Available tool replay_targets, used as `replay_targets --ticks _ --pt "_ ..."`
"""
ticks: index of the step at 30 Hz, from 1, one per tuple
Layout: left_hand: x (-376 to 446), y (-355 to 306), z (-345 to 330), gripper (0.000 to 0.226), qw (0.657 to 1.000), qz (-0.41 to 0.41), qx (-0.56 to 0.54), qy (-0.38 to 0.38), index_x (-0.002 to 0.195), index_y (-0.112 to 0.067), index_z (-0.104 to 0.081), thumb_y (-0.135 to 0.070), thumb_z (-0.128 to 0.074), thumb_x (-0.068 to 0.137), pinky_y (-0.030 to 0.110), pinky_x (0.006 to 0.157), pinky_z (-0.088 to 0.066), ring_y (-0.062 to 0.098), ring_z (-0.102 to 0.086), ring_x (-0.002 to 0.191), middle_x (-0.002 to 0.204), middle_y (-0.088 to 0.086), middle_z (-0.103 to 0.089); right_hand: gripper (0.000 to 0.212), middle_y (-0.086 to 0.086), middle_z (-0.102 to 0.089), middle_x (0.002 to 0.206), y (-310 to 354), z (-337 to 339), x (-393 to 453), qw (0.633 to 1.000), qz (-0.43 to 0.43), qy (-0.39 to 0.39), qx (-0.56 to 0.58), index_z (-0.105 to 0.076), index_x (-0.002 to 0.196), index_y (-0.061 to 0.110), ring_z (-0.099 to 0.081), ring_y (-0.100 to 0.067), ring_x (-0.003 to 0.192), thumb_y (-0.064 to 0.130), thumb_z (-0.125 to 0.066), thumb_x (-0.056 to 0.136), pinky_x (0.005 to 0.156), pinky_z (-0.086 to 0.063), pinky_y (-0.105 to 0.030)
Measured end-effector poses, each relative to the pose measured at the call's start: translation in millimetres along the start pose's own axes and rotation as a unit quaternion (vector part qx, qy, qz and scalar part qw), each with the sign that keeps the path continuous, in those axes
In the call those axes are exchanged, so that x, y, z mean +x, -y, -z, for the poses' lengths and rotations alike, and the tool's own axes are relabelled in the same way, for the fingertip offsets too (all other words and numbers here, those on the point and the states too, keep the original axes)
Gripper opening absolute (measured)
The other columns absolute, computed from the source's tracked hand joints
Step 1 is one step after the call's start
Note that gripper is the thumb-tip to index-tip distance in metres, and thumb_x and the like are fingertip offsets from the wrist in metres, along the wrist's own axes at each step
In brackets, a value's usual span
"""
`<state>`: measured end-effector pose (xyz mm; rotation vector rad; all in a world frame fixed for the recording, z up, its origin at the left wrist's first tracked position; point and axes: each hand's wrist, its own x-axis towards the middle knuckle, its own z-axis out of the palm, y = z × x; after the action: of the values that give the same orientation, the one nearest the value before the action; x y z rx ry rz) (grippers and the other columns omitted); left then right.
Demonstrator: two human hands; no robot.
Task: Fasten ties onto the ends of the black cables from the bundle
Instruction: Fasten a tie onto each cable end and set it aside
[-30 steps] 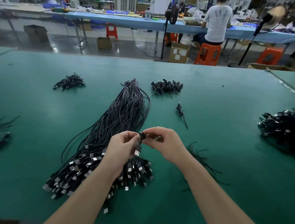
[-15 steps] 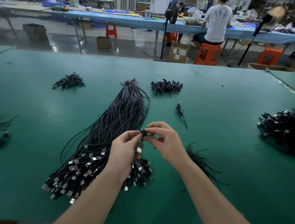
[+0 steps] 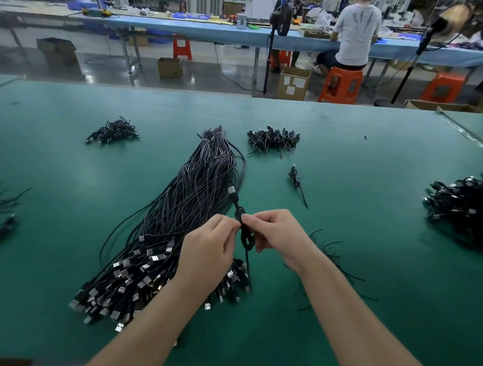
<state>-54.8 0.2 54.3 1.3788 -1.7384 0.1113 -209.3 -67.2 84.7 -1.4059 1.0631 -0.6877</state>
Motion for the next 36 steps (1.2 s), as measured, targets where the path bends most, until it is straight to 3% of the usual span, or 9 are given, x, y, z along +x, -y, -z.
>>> replay_targets --ticks 4,7,11,14,18,21,28,33,36 --pt "-3.0 2.5 -2.3 0.008 0.995 -0.085 0.036 -0.021 0.091 -0.001 -0.074 0.005 -0.072 0.088 0.029 0.052 -0.055 0.015 -0.066 0.064 0.088 0.004 -0.072 0.034 0.0 -0.055 0.059 1.1 1.6 1.2 0.992 -0.099 0.03 0.069 -0.072 0.059 0.019 -0.045 -0.01 0.043 0.031 -0.074 0.091 0.046 -0.045 -0.023" --pt "-2.5 1.3 -1.6 0.006 1.0 -0.024 -0.011 -0.008 0.094 -0.005 -0.074 -0.003 -0.069 0.093 0.031 0.054 -0.055 0.011 -0.064 0.064 0.091 -0.001 -0.072 0.026 -0.003 -0.059 0.064 0.1 6.0 0.8 0.994 -0.088 0.042 0.057 -0.077 0.071 0.016 -0.048 -0.011 0.046 0.032 -0.073 0.092 0.048 -0.047 -0.023" --pt "0.3 0.5 -0.1 0.005 0.995 0.091 -0.031 0.016 0.095 -0.012 -0.074 -0.01 -0.07 0.093 0.035 0.061 -0.056 0.009 -0.062 0.067 0.091 -0.009 -0.068 0.017 0.005 -0.074 0.075 -4.3 7.8 4.3 1.0 -0.018 0.003 -0.022 -0.077 0.103 0.01 -0.06 -0.01 0.056 0.022 -0.066 0.098 0.058 -0.056 -0.026" --pt "3.8 2.1 0.9 0.006 0.984 0.165 -0.05 0.039 0.094 -0.017 -0.072 -0.012 -0.069 0.093 0.03 0.067 -0.056 0.006 -0.062 0.07 0.088 -0.01 -0.066 0.033 0.009 -0.071 0.1 -8.4 10.8 1.9 0.978 0.106 -0.018 -0.177 -0.069 0.123 0.026 -0.061 -0.009 0.068 0.007 -0.064 0.096 0.069 -0.06 -0.029" --pt "8.5 5.9 0.5 0.014 0.948 0.271 -0.145 0.088 0.08 -0.024 -0.068 -0.018 -0.07 0.092 0.014 0.048 -0.039 0.001 -0.051 0.051 0.061 -0.012 -0.061 0.034 0.009 -0.066 0.1 -14.9 7.5 -2.1 0.935 0.218 0.004 -0.28 -0.073 0.119 0.025 -0.063 -0.006 0.083 0.009 -0.073 0.089 0.082 -0.054 -0.02" --pt "9.2 5.9 1.1 0.016 0.929 0.288 -0.202 0.115 0.077 -0.024 -0.067 -0.018 -0.071 0.092 0.016 0.045 -0.033 0.003 -0.042 0.046 0.054 -0.014 -0.055 0.012 0.006 -0.065 0.085 -14.3 3.3 -0.8 0.953 0.207 -0.015 -0.22 -0.079 0.101 0.018 -0.059 -0.006 0.076 0.019 -0.075 0.09 0.073 -0.049 -0.023" --pt "9.7 -4.6 4.1 0.013 0.983 0.136 -0.1 0.068 0.08 -0.016 -0.065 -0.011 -0.071 0.091 0.021 0.056 -0.043 0.012 -0.051 0.062 0.075 -0.013 -0.056 0.02 -0.006 -0.067 0.076 -9.7 5.9 2.0 0.993 0.086 0.005 -0.075 -0.078 0.089 0.012 -0.054 -0.011 0.069 0.03 -0.071 0.092 0.07 -0.048 -0.031" --pt "5.0 -8.9 2.5 0.018 0.998 -0.046 0.049 0.015 0.079 -0.006 -0.064 -0.014 -0.059 0.095 0.034 0.039 -0.043 0.019 -0.049 0.046 0.078 0.0 -0.061 0.023 -0.009 -0.072 0.072 -6.8 4.1 6.7 0.999 0.023 0.017 0.018 -0.065 0.099 0.011 -0.06 -0.021 0.069 0.029 -0.076 0.089 0.063 -0.048 -0.033" --pt "0.8 -8.8 -1.3 0.025 0.991 -0.094 0.095 0.004 0.08 -0.003 -0.066 -0.017 -0.053 0.098 0.035 0.033 -0.042 0.02 -0.048 0.04 0.078 0.003 -0.065 0.018 -0.009 -0.066 0.07 -5.3 5.1 7.2 0.999 0.011 0.033 0.013 -0.061 0.09 0.015 -0.055 -0.022 0.064 0.028 -0.075 0.09 0.055 -0.044 -0.028"
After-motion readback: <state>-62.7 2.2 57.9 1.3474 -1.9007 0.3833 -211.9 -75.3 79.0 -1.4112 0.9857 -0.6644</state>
